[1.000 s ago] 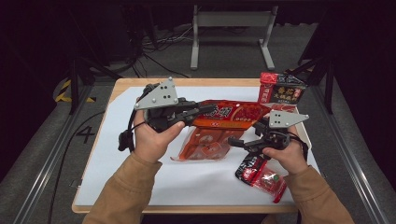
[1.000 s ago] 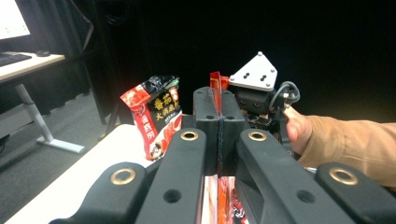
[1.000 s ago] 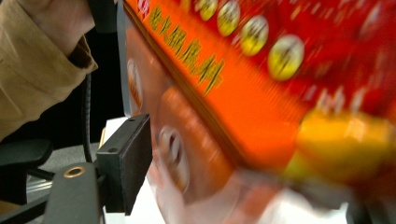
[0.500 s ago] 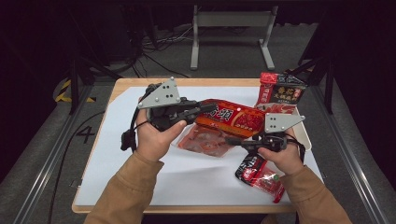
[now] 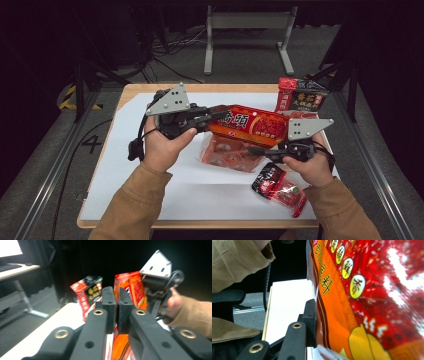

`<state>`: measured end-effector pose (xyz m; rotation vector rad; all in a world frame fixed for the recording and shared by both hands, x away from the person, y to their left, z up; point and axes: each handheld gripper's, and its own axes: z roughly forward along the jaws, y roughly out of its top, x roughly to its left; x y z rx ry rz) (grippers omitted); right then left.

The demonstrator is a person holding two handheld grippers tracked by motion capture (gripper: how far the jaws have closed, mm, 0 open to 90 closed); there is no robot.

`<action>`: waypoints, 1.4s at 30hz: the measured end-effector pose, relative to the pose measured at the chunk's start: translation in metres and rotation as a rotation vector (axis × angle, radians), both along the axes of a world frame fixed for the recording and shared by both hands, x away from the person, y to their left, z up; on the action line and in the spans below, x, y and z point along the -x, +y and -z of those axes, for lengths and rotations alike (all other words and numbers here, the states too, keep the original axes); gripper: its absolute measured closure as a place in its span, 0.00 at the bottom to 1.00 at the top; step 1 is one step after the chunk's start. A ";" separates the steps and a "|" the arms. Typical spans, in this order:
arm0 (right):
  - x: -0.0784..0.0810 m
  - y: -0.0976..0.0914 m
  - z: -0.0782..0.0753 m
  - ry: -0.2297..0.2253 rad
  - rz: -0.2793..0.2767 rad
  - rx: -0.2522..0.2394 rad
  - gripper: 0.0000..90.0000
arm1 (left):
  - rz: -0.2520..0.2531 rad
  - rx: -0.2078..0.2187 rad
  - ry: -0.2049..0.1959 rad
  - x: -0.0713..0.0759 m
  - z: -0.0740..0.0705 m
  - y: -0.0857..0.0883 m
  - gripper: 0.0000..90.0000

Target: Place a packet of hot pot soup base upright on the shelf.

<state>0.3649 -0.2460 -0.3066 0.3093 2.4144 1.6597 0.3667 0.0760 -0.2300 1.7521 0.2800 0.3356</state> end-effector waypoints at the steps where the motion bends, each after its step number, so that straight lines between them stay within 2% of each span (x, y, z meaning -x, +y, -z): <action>1: 0.000 -0.003 -0.002 0.009 0.009 0.005 0.78 | -0.015 -0.003 0.002 -0.001 0.001 0.002 0.88; 4: -0.002 -0.013 -0.010 0.025 0.039 0.000 0.78 | -0.041 -0.016 0.010 -0.002 0.004 0.008 0.78; 9: -0.003 -0.026 -0.024 0.045 0.101 0.024 0.78 | -0.083 -0.046 0.018 -0.002 0.012 0.017 0.58; 14: -0.004 -0.039 -0.038 0.052 0.161 0.044 0.78 | -0.105 -0.054 0.041 -0.003 0.025 0.028 0.51; 19: -0.008 -0.052 -0.051 0.066 0.220 0.049 0.78 | -0.129 -0.058 0.087 -0.006 0.044 0.040 0.49; 26: -0.012 -0.062 -0.064 0.061 0.278 0.060 0.78 | -0.181 -0.045 0.116 -0.009 0.066 0.060 0.46; 34: -0.016 -0.072 -0.071 0.064 0.340 0.072 0.78 | -0.241 -0.041 0.146 -0.007 0.091 0.081 0.44; 35: -0.016 -0.072 -0.071 0.064 0.340 0.072 0.78 | -0.241 -0.041 0.146 -0.007 0.091 0.081 0.44; 42: -0.023 -0.081 -0.077 0.068 0.388 0.082 0.78 | -0.267 -0.040 0.170 -0.007 0.115 0.088 0.42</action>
